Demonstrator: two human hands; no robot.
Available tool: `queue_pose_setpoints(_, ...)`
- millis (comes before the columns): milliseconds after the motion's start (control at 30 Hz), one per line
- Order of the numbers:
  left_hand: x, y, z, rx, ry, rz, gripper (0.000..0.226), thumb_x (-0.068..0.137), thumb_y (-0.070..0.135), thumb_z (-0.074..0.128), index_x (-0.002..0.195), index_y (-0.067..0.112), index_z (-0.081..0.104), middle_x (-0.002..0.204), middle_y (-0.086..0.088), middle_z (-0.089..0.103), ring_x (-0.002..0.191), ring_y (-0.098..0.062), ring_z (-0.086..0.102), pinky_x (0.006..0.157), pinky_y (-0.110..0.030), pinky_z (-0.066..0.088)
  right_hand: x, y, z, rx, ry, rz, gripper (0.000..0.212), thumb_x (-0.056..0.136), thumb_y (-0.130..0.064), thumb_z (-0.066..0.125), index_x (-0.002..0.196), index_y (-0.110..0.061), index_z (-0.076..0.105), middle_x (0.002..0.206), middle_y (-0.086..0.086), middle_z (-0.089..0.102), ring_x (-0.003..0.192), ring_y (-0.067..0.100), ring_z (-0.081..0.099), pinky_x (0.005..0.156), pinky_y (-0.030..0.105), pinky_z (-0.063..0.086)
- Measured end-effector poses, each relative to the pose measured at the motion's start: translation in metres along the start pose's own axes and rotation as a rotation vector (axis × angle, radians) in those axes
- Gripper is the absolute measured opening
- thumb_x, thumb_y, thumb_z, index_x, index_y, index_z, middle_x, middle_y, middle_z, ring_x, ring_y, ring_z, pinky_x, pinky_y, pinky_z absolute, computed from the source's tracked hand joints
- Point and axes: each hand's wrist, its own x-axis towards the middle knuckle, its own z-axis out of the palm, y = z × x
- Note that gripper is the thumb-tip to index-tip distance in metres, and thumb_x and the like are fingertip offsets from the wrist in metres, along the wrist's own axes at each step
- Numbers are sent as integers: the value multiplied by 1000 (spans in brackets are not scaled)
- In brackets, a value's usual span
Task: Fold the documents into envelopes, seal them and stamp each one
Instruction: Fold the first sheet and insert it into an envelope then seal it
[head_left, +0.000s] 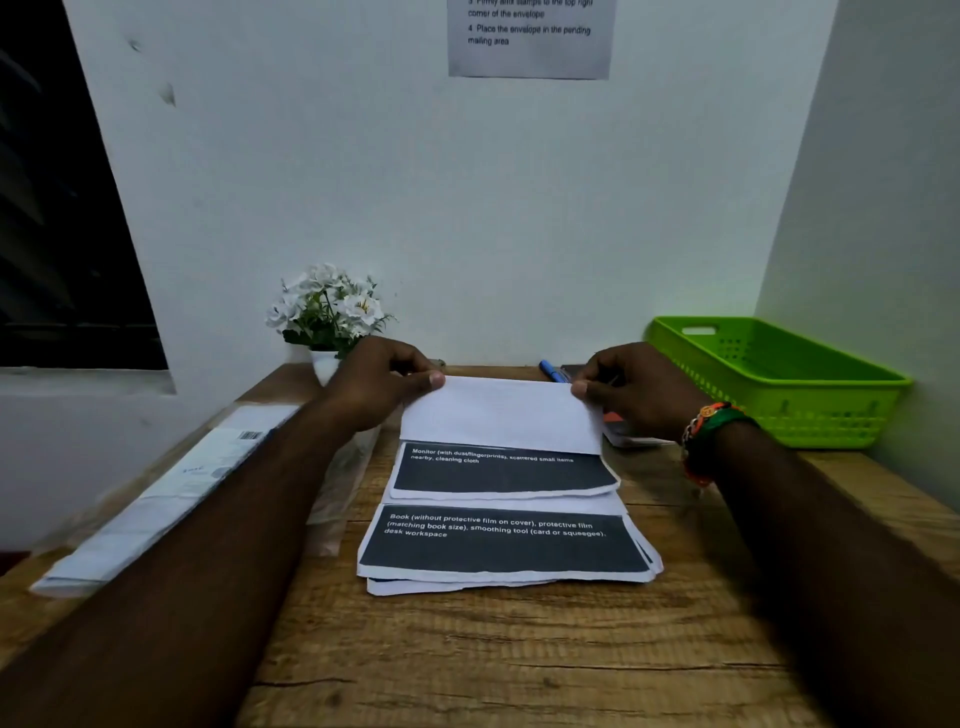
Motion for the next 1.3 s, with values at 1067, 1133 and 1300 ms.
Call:
queue_pose_setpoints(1067, -11, 5, 20, 356, -364, 89, 15, 74, 33, 90, 85, 27, 83, 80, 14, 77, 76, -5, 69, 73, -27, 58, -20, -34, -6, -314, -230, -156, 6, 77, -26, 82, 82, -24, 79, 66, -20, 63, 65, -4, 59, 57, 10, 37)
queue_pose_setpoints(1133, -12, 5, 21, 360, -366, 96, 15, 75, 32, 90, 87, 27, 83, 83, 13, 77, 77, -6, 70, 72, -25, 56, -22, -42, 2, -343, -211, -234, 16, 81, -34, 79, 95, -27, 79, 83, -18, 66, 77, 1, 60, 69, 17, 38)
queue_pose_setpoints(1300, -12, 4, 21, 343, -377, 95, 16, 76, 31, 89, 90, 28, 83, 92, 15, 77, 79, -4, 69, 76, -25, 57, -25, -54, 41, -329, -434, -250, 51, 94, -49, 60, 137, -22, 59, 142, -6, 58, 131, 13, 51, 112, 25, 34)
